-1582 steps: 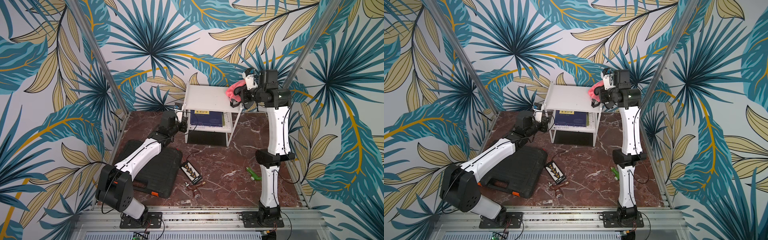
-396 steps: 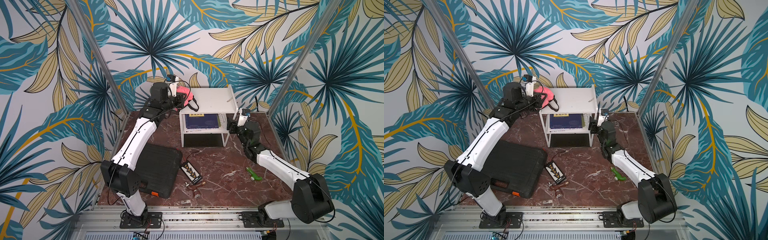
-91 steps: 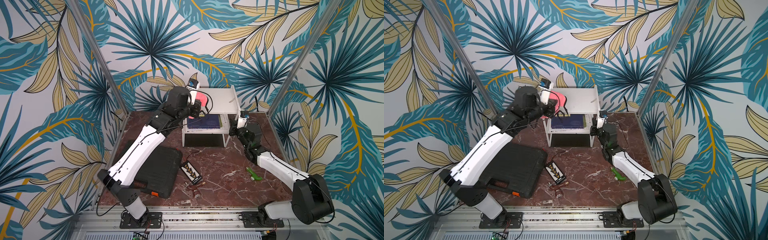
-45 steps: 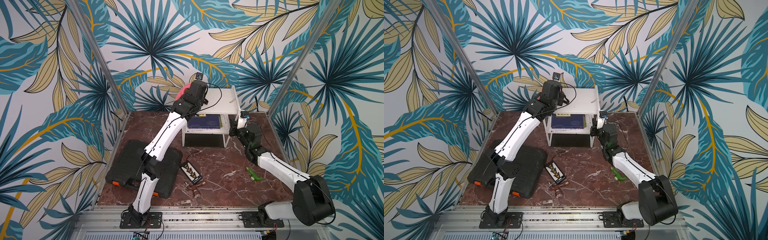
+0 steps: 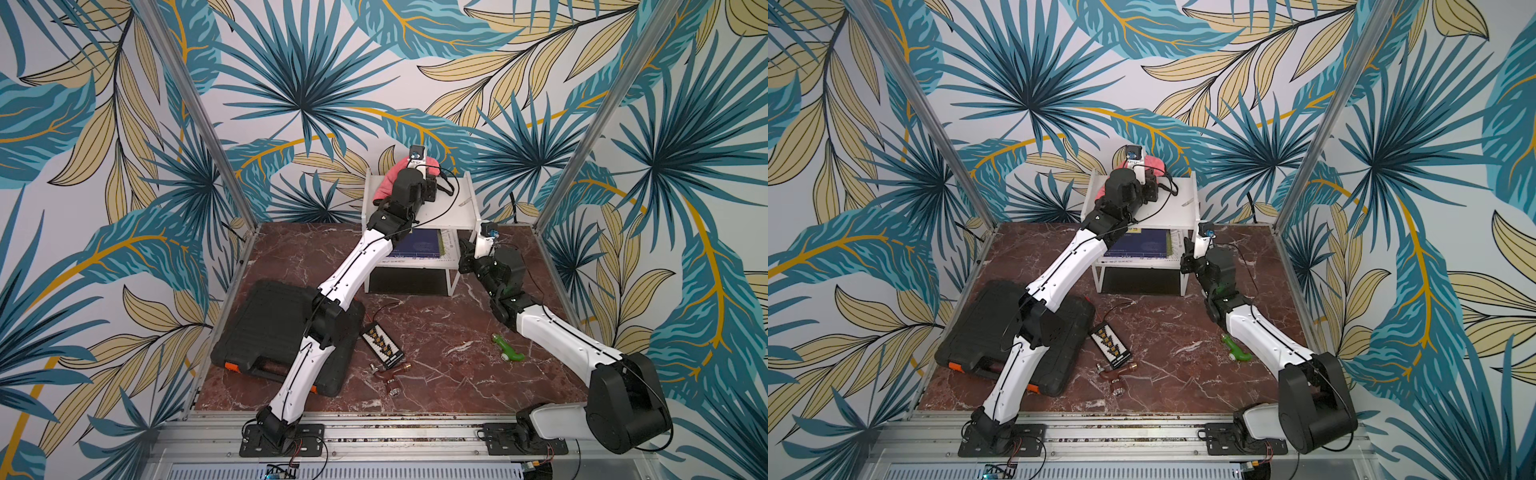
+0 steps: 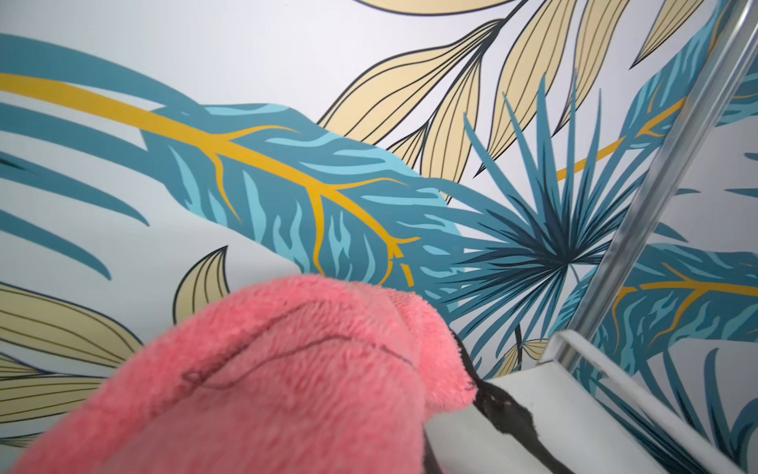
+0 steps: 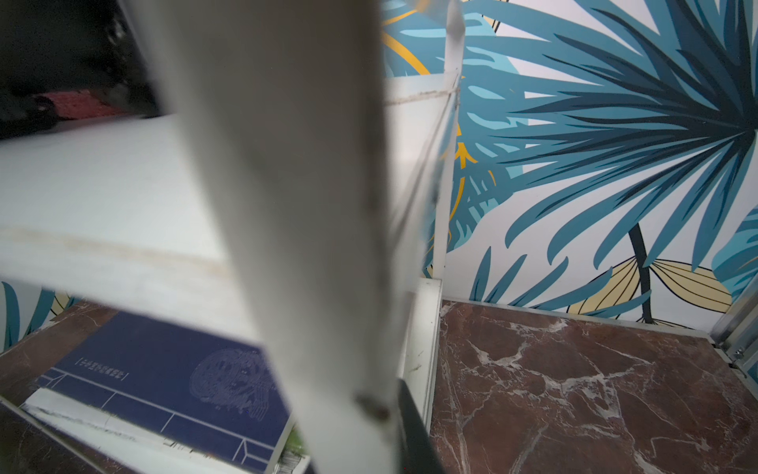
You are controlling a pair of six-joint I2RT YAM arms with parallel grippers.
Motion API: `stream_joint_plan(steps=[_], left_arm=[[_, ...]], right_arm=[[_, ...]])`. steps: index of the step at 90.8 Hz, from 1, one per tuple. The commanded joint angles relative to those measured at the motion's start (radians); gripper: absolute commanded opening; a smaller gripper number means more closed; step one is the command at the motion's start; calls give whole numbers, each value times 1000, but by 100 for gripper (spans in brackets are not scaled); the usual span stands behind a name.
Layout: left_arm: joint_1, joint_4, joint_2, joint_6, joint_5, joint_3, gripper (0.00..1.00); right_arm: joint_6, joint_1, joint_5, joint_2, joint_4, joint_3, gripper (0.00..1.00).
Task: Wipe the bookshelf clean with a cloth
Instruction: Hold the shelf at the center of the board.
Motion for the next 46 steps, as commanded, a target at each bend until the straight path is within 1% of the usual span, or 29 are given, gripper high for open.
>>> stream_joint_plan(steps=[1, 7, 12, 18, 23, 28, 35, 40, 46], left_arm=[[46, -97, 76, -102, -54, -52, 0], [108, -173, 73, -169, -107, -43, 0], [142, -203, 64, -182, -158, -42, 0], [153, -213, 46, -159, -217, -51, 0], [147, -206, 28, -145, -230, -60, 0], [126, -185, 13, -137, -200, -80, 0], [70, -154, 10, -107, -163, -78, 0], [20, -128, 14, -94, -99, -74, 0], [-35, -95, 18, -94, 28, -73, 0]], right_arm=[[145, 3, -60, -35, -96, -10, 0], [140, 2, -67, -33, -103, -5, 0], [137, 3, -70, -31, -108, -1, 0], [136, 2, -70, -30, -110, -1, 0], [132, 3, -65, -29, -117, -1, 0], [125, 3, -54, -28, -125, -2, 0], [129, 4, -37, -24, -134, -2, 0], [133, 2, -37, -20, -134, -2, 0], [135, 3, -43, -14, -130, -1, 0]])
